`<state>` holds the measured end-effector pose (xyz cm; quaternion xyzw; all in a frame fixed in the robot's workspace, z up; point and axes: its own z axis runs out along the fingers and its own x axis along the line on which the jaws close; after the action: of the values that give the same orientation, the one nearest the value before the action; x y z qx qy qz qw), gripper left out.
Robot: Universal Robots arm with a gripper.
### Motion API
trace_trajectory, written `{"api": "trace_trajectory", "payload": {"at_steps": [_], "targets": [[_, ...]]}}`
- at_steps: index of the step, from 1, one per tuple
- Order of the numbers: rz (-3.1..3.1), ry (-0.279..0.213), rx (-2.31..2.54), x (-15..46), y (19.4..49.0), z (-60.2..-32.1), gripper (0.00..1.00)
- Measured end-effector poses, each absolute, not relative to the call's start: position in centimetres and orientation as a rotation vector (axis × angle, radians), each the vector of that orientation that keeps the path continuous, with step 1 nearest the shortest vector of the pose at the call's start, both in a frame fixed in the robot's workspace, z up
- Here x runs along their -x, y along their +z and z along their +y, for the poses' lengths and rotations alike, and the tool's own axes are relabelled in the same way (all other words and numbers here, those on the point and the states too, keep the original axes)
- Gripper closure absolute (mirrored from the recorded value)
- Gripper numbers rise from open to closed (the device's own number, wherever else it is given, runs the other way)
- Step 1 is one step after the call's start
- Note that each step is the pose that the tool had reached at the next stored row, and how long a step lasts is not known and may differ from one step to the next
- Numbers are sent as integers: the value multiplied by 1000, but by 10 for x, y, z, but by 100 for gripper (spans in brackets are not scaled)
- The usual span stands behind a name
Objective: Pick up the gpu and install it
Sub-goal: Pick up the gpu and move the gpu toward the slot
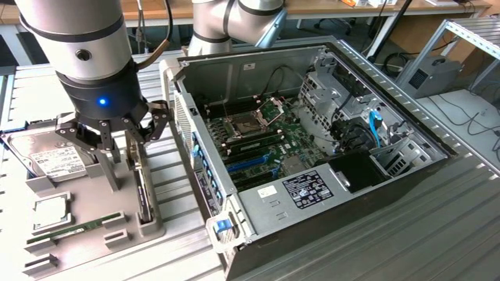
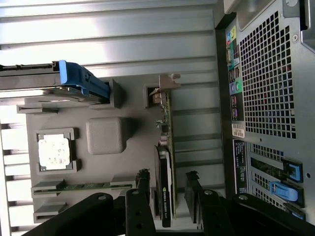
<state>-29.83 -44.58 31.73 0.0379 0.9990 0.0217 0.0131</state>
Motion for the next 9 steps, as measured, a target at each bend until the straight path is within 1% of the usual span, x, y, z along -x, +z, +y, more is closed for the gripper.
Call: {"api": "trace_trajectory", "payload": {"at_steps": [1,2,9], "targets": [[3113,68,-118,298,317,-446,56],[3112,68,-118,298,317,-446,50],[3112,68,-118,298,317,-448,50]]}}
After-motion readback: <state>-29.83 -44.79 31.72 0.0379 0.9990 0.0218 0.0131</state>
